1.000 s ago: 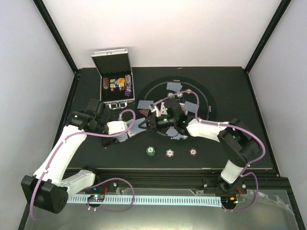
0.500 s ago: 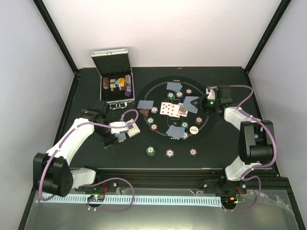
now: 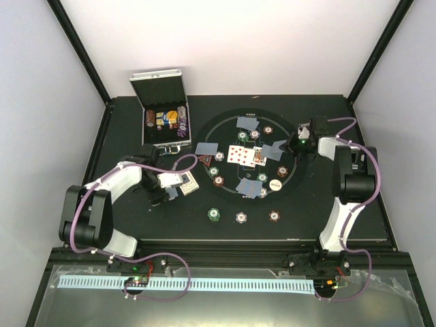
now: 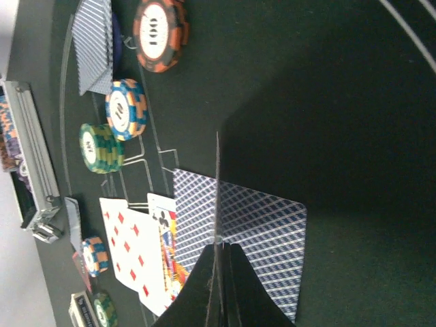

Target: Distribute texas hold em gaming equipment

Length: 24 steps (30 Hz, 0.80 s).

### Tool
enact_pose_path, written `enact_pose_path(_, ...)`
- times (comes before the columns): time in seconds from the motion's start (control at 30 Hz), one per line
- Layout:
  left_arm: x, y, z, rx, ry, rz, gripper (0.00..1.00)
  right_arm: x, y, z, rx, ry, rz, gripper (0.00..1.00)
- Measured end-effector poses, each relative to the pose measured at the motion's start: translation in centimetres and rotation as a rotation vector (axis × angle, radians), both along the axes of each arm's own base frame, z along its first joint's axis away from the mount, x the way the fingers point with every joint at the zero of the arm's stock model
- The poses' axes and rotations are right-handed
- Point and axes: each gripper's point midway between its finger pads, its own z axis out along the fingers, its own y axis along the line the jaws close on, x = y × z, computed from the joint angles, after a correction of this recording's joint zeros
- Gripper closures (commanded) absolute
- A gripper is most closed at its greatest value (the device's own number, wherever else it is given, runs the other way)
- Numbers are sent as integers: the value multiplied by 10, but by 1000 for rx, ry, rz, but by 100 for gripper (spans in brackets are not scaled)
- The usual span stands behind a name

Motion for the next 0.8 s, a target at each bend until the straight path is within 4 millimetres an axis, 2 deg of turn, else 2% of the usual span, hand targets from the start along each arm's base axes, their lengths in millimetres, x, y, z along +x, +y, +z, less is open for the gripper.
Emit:
enact_pose_path(0.1,4,2,-4,1,-2,11,97,-2,-2,-9,-13,21,6,94)
enact_pose_path(0.17,6,2,-6,2,-4,13,91,-5,-3,-12,-25,33,6,83)
enact_pose_path(0.2,7,2,-8,2,-3,14,85,-5,-4,-13,-31,35,9,77)
enact_pose_path(0.3,8,2,-12,3,5,17,46,-8,-6,-16,-54,39,17,60)
enact_pose_path(0.4,7,2,-18,5,25,25,24,-12,-9,-22,-77,51,18,53)
enact_pose_path(0.47,7,2,-20,5,29,29,5,-13,-9,-21,-83,49,19,50)
enact_pose_path(0.5,8,2,-20,3,27,33,2,-14,-10,-19,-93,45,19,48)
enact_pose_path(0.67,7,1,-19,-10,27,46,1,-23,-17,-5,-143,38,17,32)
enact_pose_path(0.73,7,1,-16,-19,21,50,1,-25,-20,6,-165,22,14,19)
enact_pose_path(0.77,6,2,-13,-26,20,55,1,-26,-21,12,-177,13,13,8)
enact_pose_path(0.8,5,3,-10,-35,21,64,1,-28,-23,18,-190,6,10,1)
